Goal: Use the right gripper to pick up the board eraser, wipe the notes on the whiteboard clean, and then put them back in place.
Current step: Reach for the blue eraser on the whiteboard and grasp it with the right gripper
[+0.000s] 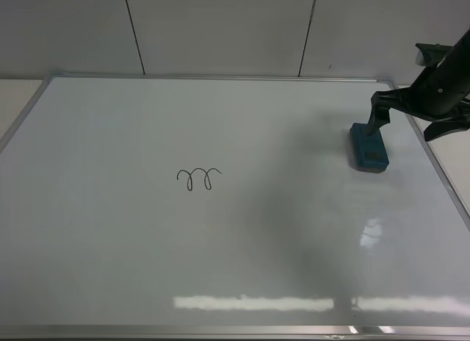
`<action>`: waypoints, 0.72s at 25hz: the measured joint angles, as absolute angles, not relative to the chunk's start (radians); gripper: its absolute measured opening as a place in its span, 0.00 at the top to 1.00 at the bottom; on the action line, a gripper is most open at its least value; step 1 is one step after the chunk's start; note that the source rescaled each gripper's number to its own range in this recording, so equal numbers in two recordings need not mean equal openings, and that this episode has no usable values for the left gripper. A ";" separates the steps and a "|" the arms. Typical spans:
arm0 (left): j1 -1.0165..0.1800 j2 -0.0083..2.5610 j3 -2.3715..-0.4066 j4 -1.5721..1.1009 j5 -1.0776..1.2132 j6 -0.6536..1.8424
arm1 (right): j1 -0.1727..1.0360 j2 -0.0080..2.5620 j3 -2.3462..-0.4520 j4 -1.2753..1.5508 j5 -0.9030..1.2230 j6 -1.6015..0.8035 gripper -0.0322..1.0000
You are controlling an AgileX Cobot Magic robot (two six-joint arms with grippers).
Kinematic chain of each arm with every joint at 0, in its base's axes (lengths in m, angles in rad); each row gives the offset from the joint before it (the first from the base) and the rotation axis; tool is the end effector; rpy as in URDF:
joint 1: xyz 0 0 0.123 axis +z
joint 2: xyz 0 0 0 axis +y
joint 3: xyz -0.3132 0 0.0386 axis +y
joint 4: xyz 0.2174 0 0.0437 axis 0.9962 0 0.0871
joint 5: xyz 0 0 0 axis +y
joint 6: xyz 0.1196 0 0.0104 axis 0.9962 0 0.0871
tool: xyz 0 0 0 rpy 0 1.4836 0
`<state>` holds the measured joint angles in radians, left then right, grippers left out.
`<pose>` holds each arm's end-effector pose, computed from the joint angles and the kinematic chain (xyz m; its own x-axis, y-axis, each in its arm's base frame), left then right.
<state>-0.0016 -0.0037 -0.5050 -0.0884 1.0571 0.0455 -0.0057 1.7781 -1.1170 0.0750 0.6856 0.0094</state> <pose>-0.0375 -0.0092 0.2514 -0.4434 0.0027 -0.8963 0.0714 0.9969 -0.0323 0.3375 0.0038 0.2084 -0.9499 0.0728 -0.3039 0.0553 0.9963 0.0658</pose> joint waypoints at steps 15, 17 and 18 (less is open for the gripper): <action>-0.002 -0.004 -0.505 -0.088 1.057 0.046 | 0.051 1.946 -1.186 0.151 0.619 0.007 0.00; -0.002 -0.004 -0.505 -0.088 1.057 0.046 | 0.053 1.958 -1.186 0.154 0.617 0.007 0.00; -0.002 -0.004 -0.505 -0.088 1.057 0.046 | 0.053 1.962 -1.186 0.155 0.617 0.007 0.00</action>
